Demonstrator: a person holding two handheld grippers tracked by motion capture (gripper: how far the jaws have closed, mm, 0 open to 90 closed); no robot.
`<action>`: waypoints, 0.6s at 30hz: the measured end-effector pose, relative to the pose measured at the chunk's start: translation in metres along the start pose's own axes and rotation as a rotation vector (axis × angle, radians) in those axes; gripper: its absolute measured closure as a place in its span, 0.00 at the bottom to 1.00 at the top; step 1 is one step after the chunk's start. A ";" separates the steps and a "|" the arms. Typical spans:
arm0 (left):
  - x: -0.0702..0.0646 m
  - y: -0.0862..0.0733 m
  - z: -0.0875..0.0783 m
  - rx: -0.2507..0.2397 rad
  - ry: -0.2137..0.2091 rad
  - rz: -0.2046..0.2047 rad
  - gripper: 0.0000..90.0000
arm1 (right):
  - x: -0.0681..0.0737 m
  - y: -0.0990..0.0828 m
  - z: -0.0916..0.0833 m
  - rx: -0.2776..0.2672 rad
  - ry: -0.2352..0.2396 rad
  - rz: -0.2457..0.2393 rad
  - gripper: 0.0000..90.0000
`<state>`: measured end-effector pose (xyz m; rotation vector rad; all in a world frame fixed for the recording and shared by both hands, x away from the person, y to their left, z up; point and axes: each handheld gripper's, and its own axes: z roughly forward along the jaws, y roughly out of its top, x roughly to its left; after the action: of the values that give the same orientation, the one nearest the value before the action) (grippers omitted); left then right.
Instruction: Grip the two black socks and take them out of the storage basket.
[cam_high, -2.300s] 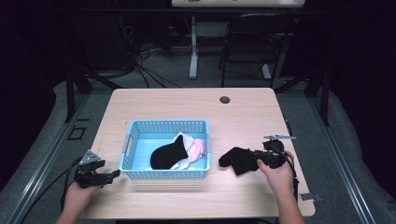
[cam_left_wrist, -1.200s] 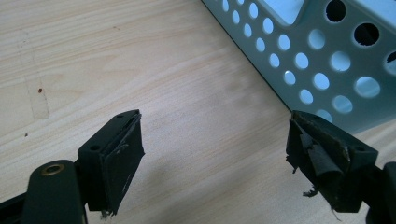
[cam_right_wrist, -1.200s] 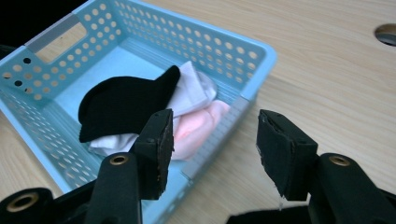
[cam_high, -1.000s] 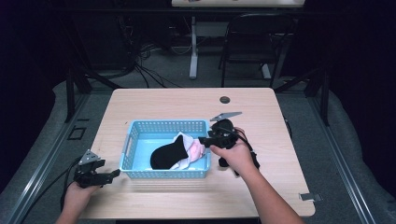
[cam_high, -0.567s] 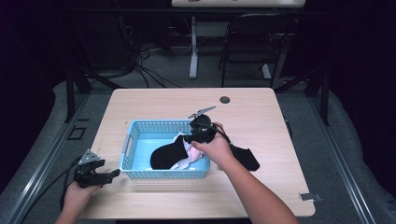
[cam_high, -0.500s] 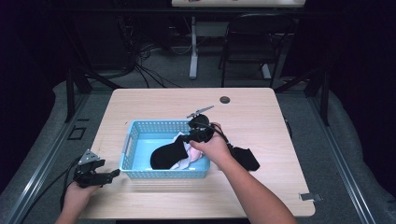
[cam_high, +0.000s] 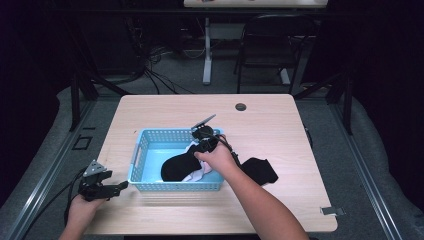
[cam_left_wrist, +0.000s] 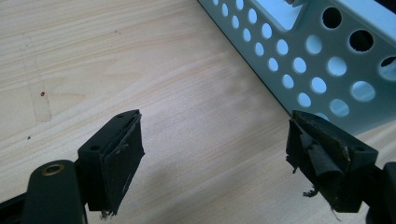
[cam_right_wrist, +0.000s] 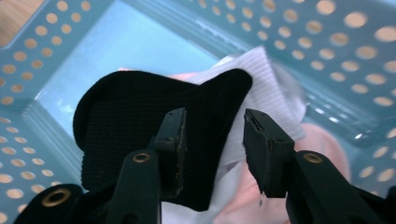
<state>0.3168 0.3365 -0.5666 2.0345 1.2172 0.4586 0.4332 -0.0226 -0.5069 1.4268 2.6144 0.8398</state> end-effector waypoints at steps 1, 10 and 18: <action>0.000 0.000 0.000 0.000 0.000 0.000 0.21 | 0.000 0.002 0.001 0.025 0.004 0.006 0.65; 0.000 0.000 -0.001 -0.001 -0.002 -0.001 0.21 | 0.001 0.006 0.018 0.134 -0.004 0.069 0.68; 0.000 0.000 -0.001 0.000 -0.002 -0.001 0.21 | 0.006 0.004 0.014 0.124 0.021 -0.006 0.91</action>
<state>0.3167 0.3367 -0.5662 2.0338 1.2170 0.4562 0.4367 -0.0095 -0.5158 1.4456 2.7287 0.7075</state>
